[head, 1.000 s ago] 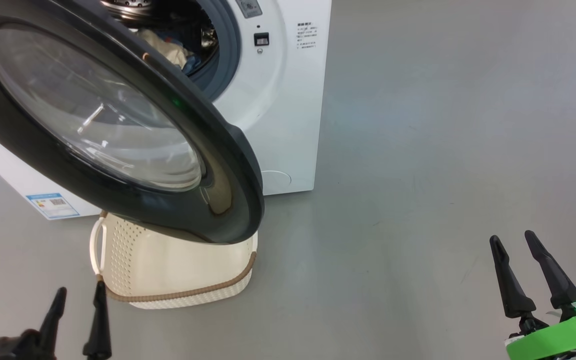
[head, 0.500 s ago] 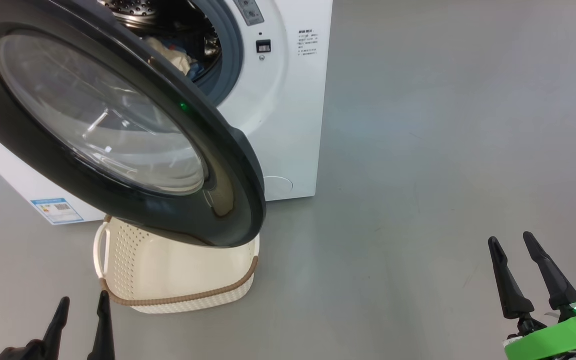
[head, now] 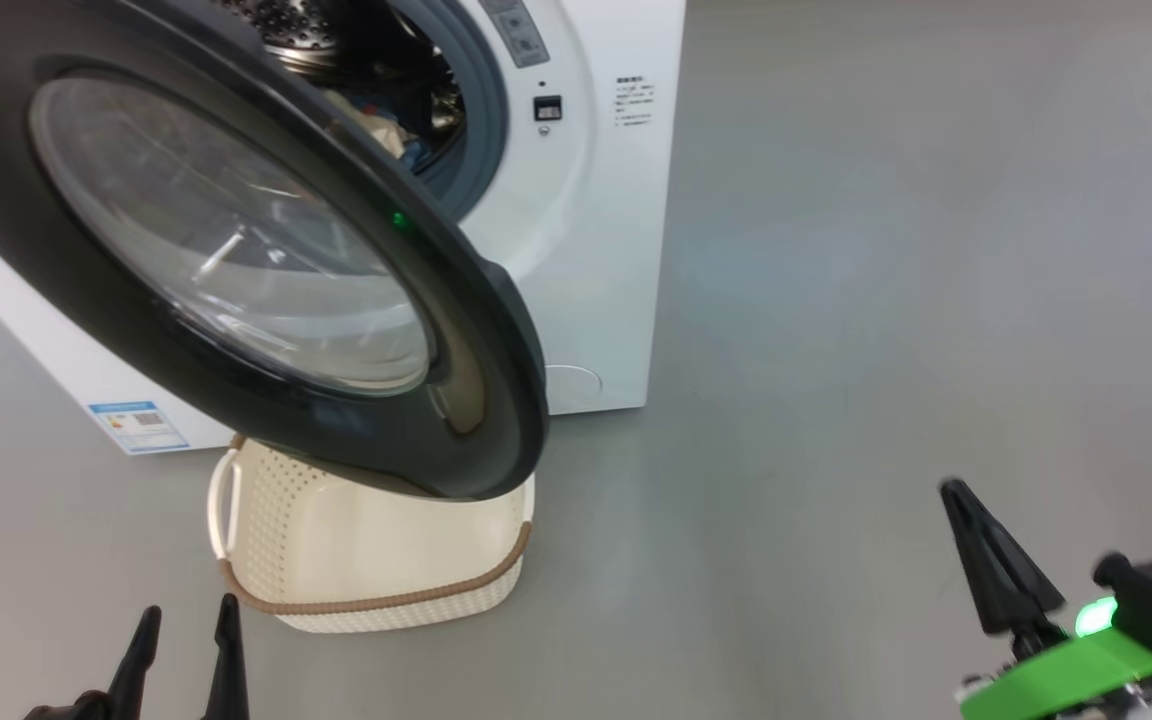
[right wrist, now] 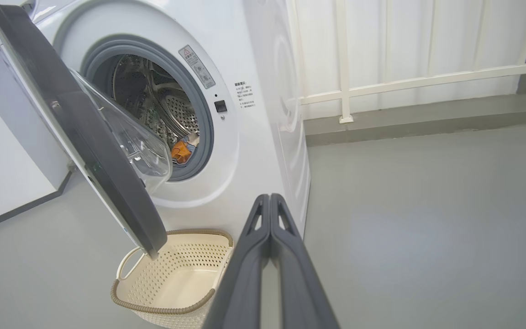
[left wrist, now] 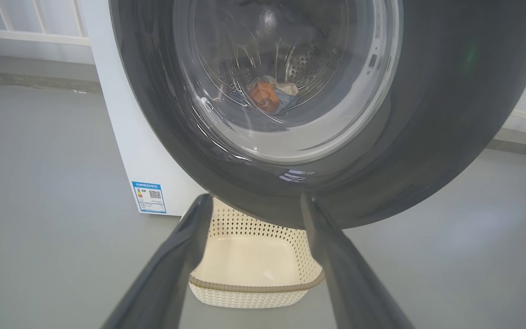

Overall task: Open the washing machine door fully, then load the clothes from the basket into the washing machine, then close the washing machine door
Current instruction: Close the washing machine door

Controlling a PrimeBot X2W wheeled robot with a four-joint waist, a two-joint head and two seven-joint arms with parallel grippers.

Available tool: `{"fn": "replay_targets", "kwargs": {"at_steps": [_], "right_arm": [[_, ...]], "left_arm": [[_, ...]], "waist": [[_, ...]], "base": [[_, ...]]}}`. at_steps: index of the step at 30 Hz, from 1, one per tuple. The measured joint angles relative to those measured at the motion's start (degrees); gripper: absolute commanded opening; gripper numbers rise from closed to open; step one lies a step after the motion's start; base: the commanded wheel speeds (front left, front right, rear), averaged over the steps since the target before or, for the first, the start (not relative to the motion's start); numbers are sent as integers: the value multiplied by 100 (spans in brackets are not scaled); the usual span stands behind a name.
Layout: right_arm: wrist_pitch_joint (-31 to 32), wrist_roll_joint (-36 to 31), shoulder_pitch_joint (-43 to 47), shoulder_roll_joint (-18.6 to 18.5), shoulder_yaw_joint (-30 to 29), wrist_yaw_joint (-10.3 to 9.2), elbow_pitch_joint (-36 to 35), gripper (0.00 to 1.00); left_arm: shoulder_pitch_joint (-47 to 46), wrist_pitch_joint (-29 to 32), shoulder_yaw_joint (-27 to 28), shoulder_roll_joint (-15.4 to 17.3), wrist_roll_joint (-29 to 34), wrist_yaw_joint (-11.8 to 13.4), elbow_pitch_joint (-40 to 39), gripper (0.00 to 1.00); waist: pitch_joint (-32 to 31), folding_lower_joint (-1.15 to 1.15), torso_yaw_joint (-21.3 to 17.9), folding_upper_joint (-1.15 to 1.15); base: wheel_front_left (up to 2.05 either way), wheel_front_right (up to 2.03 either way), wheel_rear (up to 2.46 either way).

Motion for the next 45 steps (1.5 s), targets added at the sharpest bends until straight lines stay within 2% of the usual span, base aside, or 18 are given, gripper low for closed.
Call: {"fn": "replay_targets", "kwargs": {"at_steps": [8, 16, 19, 26, 34, 45], "right_arm": [[0, 131, -797, -57, 422, 0, -118, 0], [-1, 248, -1685, 112, 721, 0, -548, 0], [-1, 289, -1822, 214, 877, 0, -799, 0], [-1, 337, -1823, 211, 1678, 0, -965, 0], [-1, 475, -1817, 185, 2338, 0, -444, 0], [-1, 547, -1956, 192, 2442, 0, 497, 0]], "left_arm": [[6, 0, -55, -7, 2, 0, -121, 100], [0, 0, -77, -77, 101, 0, -250, 100], [-4, 0, -169, -138, 105, 0, -253, 100], [-10, 0, -452, -192, 104, 0, -254, 100], [-44, 0, -670, -196, 30, 0, -244, 100], [-260, 0, -890, -199, -170, 0, -202, 100]], "waist": [[-97, 0, 246, 0], [-88, 0, 595, 0], [-76, 0, 753, 0], [-18, 0, 1140, 0], [124, 0, 1528, 0], [331, 0, 1922, 0]], "base": [[0, 0, 0], [0, 0, 0], [0, 0, 0], [0, 0, 0], [0, 0, 0], [0, 0, 0]]}}
